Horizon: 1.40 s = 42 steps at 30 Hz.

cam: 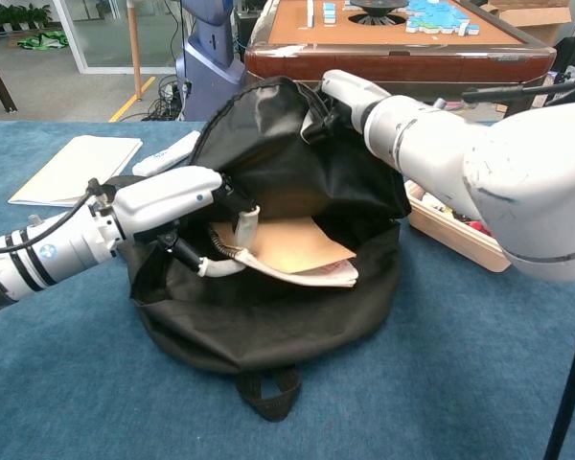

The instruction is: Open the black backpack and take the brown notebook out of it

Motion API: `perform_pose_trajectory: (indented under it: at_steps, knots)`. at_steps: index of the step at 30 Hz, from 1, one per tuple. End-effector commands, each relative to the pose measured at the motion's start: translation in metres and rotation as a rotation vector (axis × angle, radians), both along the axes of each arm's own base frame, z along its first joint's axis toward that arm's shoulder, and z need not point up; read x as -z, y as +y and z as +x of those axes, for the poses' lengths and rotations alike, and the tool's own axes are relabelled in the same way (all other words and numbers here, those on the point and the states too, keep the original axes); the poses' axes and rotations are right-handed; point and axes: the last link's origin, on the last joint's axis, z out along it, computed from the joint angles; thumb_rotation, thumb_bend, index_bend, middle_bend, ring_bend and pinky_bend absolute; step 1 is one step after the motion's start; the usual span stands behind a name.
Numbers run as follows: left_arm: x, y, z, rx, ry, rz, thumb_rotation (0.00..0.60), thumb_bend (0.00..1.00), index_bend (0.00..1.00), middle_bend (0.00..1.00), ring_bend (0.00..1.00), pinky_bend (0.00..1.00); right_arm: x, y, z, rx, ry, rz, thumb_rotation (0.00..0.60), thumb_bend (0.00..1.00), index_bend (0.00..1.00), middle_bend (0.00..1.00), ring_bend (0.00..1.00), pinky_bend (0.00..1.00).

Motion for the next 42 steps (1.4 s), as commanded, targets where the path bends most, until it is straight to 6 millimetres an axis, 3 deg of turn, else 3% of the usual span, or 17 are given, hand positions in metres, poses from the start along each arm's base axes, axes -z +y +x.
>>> perform_pose_trajectory:
  at_steps: [1, 9, 14, 19, 21, 26, 29, 33, 36, 42]
  knots:
    - [-0.005, -0.004, 0.002, -0.002, -0.071, -0.016, 0.6, 0.29, 0.66, 0.68, 0.5, 0.24, 0.0, 0.0, -0.001, 0.002, 0.002, -0.001, 0.6, 1.0, 0.65, 0.5, 0.29, 0.07]
    - [-0.035, -0.005, 0.0, -0.032, -0.255, -0.032, 0.6, 0.29, 0.67, 0.71, 0.56, 0.32, 0.003, 0.002, -0.01, 0.016, 0.0, 0.019, 0.6, 1.0, 0.65, 0.5, 0.29, 0.08]
    - [-0.066, -0.007, -0.007, -0.066, -0.386, -0.046, 0.6, 0.29, 0.69, 0.73, 0.62, 0.46, 0.004, 0.009, -0.017, -0.001, -0.013, 0.065, 0.6, 1.0, 0.63, 0.48, 0.29, 0.07]
    - [-0.101, -0.012, -0.012, -0.072, -0.456, -0.013, 0.6, 0.29, 0.69, 0.74, 0.64, 0.51, 0.004, 0.016, -0.022, -0.029, -0.03, 0.122, 0.6, 1.0, 0.59, 0.45, 0.29, 0.07]
    - [-0.116, -0.016, -0.013, -0.078, -0.472, -0.009, 0.6, 0.29, 0.69, 0.75, 0.65, 0.52, 0.005, 0.021, -0.026, -0.044, -0.034, 0.162, 0.6, 0.94, 0.55, 0.42, 0.26, 0.07]
    - [-0.152, -0.022, -0.017, -0.121, -0.508, 0.022, 0.6, 0.29, 0.69, 0.75, 0.65, 0.54, 0.003, 0.038, -0.034, -0.092, -0.023, 0.263, 0.6, 0.66, 0.39, 0.29, 0.16, 0.08]
    - [-0.17, -0.024, -0.019, -0.147, -0.518, 0.048, 0.6, 0.29, 0.69, 0.75, 0.65, 0.54, -0.002, 0.049, -0.04, -0.133, 0.012, 0.316, 0.6, 0.47, 0.22, 0.19, 0.08, 0.08]
    - [-0.189, -0.023, -0.024, -0.169, -0.502, 0.092, 0.6, 0.29, 0.69, 0.75, 0.65, 0.54, -0.011, 0.069, -0.045, -0.2, 0.054, 0.369, 0.6, 0.33, 0.05, 0.13, 0.04, 0.08]
    - [-0.202, -0.019, -0.026, -0.188, -0.5, 0.135, 0.6, 0.29, 0.69, 0.75, 0.65, 0.54, -0.023, 0.083, -0.048, -0.235, 0.056, 0.39, 0.6, 0.27, 0.0, 0.11, 0.02, 0.08]
    - [-0.216, -0.003, -0.03, -0.231, -0.459, 0.215, 0.6, 0.29, 0.69, 0.75, 0.65, 0.54, -0.054, 0.103, -0.06, -0.264, 0.049, 0.369, 0.6, 0.26, 0.0, 0.11, 0.01, 0.08]
